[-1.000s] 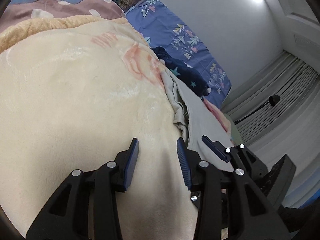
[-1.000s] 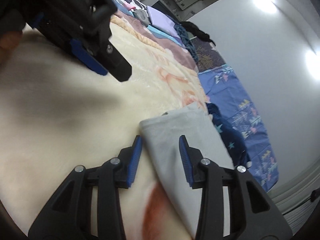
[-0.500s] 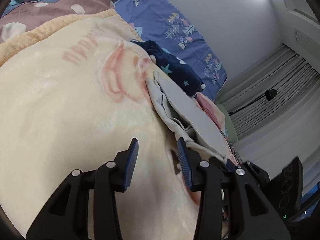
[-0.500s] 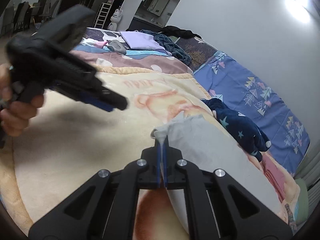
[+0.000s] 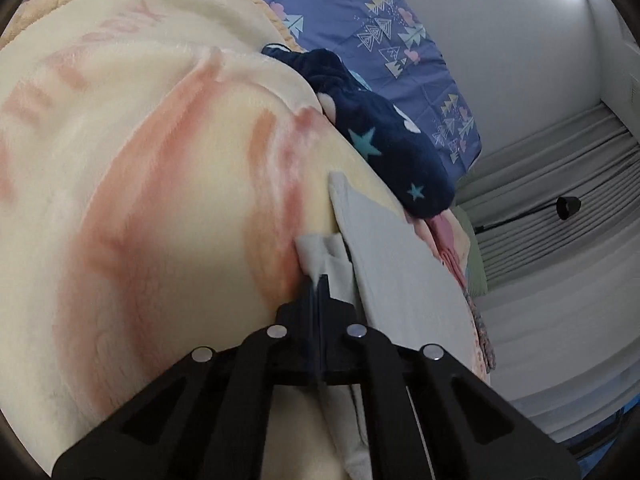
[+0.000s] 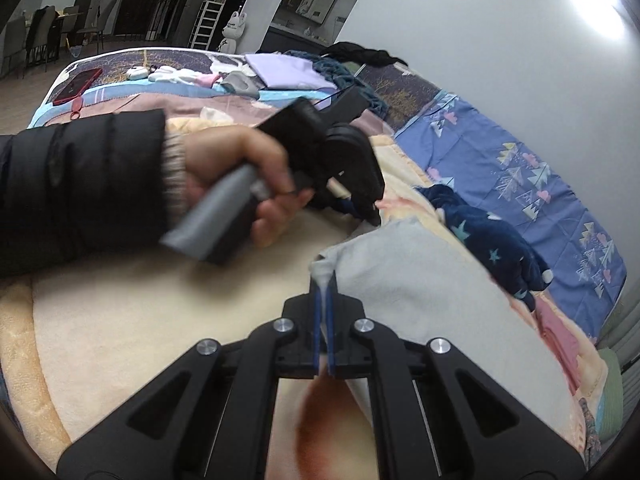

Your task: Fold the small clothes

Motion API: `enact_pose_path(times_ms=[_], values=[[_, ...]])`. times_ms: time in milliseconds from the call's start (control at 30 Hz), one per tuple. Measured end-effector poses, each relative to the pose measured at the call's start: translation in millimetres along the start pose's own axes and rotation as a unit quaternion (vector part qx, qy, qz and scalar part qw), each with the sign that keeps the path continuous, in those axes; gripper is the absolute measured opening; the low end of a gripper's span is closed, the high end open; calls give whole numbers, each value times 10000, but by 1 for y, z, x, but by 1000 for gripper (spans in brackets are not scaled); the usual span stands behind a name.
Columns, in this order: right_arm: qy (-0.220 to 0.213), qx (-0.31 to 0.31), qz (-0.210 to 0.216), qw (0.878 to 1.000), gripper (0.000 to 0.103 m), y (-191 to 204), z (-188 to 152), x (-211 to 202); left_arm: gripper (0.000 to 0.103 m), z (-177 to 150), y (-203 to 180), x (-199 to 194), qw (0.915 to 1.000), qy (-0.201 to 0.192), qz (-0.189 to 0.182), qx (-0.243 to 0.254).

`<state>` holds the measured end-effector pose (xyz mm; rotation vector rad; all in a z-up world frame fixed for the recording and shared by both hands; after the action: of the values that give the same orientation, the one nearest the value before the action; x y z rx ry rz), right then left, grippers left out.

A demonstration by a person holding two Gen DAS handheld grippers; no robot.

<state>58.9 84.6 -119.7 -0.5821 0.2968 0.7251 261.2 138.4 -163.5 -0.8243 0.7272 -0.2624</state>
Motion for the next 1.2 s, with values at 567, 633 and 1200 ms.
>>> enact_pose_path(times_ms=[567, 633, 1200], values=[[681, 929, 357, 9927, 16, -65, 7, 33, 33, 2, -8, -12, 9963, -303, -408, 696], [817, 1131, 236, 9899, 16, -91, 12, 52, 33, -3, -10, -5, 9962, -193, -365, 768], [2042, 1419, 1474, 9573, 16, -97, 26, 210, 32, -37, -15, -20, 9880, 372, -373, 1454]])
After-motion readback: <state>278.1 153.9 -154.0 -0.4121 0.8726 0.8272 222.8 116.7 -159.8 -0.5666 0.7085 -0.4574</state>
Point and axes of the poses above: each gripper's, at about its wrist camera, not at the fingertips, and x roughly the way its jaws point, y to its left, z to its top, the point moved 10 cm from there along x, roughly the way its jaws point, and after that the axes turned 10 degrees about -y, right-handed, at the moved point
